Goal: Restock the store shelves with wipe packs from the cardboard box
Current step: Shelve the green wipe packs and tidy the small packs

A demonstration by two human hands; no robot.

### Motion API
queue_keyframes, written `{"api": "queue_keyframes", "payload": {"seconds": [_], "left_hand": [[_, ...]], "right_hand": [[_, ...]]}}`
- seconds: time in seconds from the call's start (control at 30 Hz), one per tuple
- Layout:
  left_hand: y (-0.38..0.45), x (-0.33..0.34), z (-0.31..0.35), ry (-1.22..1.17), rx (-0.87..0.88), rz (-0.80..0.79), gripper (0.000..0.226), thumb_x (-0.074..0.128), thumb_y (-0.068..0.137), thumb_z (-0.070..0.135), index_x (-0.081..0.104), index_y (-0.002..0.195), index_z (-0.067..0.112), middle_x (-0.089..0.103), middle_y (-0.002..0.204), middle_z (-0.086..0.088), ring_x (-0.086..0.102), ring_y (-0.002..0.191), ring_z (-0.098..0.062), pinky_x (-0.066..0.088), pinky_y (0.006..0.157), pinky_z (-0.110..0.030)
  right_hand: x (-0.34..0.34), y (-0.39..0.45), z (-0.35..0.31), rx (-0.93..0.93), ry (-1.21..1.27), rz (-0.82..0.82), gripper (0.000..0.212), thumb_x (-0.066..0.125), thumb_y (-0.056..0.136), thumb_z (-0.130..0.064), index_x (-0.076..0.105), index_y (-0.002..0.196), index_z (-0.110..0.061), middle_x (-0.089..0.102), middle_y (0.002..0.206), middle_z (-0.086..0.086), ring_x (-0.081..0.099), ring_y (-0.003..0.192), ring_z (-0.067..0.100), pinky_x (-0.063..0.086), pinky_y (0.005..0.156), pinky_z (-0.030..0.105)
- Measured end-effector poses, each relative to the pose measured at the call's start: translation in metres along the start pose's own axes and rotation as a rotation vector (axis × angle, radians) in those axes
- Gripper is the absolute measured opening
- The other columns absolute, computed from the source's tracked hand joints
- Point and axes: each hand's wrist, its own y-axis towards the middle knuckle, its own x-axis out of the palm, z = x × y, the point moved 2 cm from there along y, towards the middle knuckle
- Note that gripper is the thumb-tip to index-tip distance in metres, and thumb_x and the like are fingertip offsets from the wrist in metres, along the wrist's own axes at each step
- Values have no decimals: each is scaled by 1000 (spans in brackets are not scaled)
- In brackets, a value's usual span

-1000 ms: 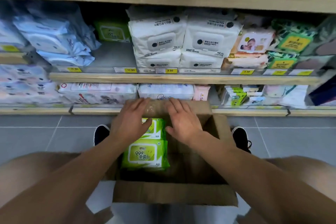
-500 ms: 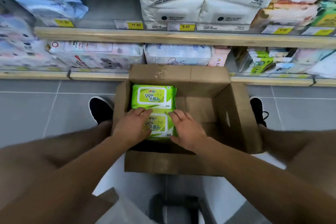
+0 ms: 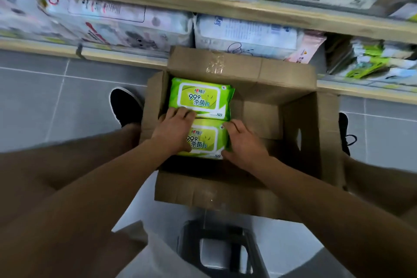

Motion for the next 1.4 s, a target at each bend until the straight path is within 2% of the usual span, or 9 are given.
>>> {"api": "queue_keyframes", "payload": {"seconds": [0.13,0.33,0.47,0.6,0.73,0.83,1.07,1.3,1.4], "left_hand": [[-14,12,7,56,19,-14,87,80,63,43,36,136,25,31,134,-5,28,124,-29,35,101,-51],[-32,19,3,91,225,51,52,64,79,31,50,130,33,44,125,-4,36,119,-27,34,94,-43],[-32,17,-12,-16,246,37,47,62,81,24,58,127,33,53,119,-4,45,111,-28,41,89,-41],[-32,6,-17,-226,196,84,43,61,69,34,71,109,22,62,105,-6,54,98,-30,50,82,-44],[-11,-20,-21,-402,43,262,54,61,74,42,62,123,19,61,118,-9,54,112,-30,45,97,-39],[17,-30,-14,-303,42,341,59,70,78,30,53,133,17,54,131,-12,50,118,-35,39,102,-39],[78,-21,23,-80,-9,98,92,71,73,39,20,149,23,17,155,-7,13,143,-31,17,113,-55],[65,-32,40,126,-65,35,79,78,60,41,43,127,18,41,124,-11,35,119,-34,31,102,-52],[56,-18,37,89,-15,3,91,83,57,42,34,130,19,33,134,-11,32,125,-36,32,104,-54]], "right_hand": [[1,11,-7,-53,-7,10,87,75,71,-41,31,143,-17,32,143,4,36,125,29,39,103,44],[22,34,-22,-163,-157,-370,109,79,64,-54,22,147,-14,40,140,9,47,122,30,49,94,43],[36,45,-34,-120,-12,-452,111,81,61,-53,24,146,-9,41,142,15,50,120,32,51,91,38],[34,44,-41,-100,30,-401,101,80,61,-58,35,138,-11,47,136,11,50,119,29,48,88,34],[12,20,-26,-126,-16,-270,100,79,57,-58,35,137,-17,47,132,6,48,118,29,46,94,41],[-13,-1,2,-173,-109,-213,101,76,60,-59,31,141,-20,44,135,3,43,122,27,39,101,42],[-46,-34,70,-84,-208,-114,96,74,61,-57,33,140,-23,46,130,1,43,120,26,33,100,40],[-41,-46,101,7,-182,-55,98,75,61,-55,32,142,-20,47,132,3,43,119,28,33,100,41],[-37,-46,108,22,-168,-23,99,74,61,-55,31,143,-20,46,132,3,42,118,28,33,100,42]]}}
